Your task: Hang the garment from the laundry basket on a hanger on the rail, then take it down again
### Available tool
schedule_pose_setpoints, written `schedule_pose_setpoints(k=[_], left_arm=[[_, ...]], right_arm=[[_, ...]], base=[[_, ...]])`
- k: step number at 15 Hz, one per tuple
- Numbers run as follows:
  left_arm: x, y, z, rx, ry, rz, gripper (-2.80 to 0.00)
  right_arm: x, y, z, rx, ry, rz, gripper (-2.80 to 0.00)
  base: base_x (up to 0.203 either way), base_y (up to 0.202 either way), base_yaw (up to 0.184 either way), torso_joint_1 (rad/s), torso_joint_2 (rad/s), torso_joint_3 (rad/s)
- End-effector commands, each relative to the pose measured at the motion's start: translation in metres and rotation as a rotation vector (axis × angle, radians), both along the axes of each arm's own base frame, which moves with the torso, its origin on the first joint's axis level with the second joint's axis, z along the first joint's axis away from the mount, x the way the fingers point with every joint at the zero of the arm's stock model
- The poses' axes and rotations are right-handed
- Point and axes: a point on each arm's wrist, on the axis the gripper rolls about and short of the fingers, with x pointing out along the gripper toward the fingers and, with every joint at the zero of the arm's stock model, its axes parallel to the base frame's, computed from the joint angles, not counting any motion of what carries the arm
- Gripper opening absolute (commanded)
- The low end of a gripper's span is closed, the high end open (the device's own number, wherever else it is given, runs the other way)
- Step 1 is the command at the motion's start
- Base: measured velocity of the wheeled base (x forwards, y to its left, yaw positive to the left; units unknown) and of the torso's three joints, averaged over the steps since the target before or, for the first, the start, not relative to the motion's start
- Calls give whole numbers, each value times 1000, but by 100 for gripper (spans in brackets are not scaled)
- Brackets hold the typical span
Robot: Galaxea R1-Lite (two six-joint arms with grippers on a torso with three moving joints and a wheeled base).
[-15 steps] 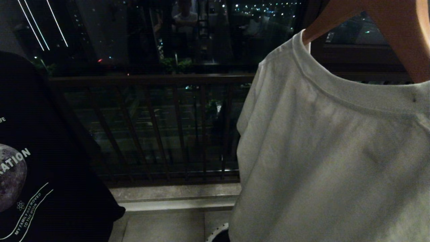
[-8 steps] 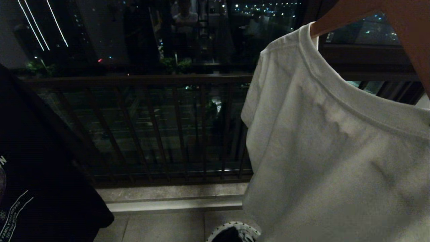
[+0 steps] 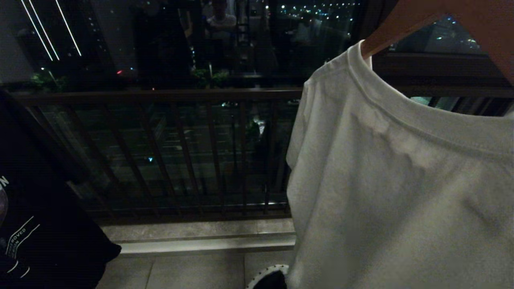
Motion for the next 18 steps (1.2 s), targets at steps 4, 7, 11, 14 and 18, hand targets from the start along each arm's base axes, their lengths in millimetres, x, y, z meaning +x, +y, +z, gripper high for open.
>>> schedule_pose_setpoints(k=[4,7,11,14,18], left_arm=[[-13,-2,-3,1,-13,-15,0],[-21,-3,-6,2,-24,-33,0],[-35,-6,-3,4,-73,-85,0],[-62,-5,1,13,-150,-121,0],[-83,-4,-3,54,-167,-172,0]], right_arm=[[0,0,0,0,2,0,-280],[0,0,0,1,0,0,-280],[0,0,0,0,2,0,-280],[0,0,0,0,0,0,-280],[0,0,0,0,1,0,-280]], base=[[0,0,0,0,0,0],[0,0,0,0,0,0],[0,0,0,0,0,0],[0,0,0,0,0,0],[0,0,0,0,0,0]])
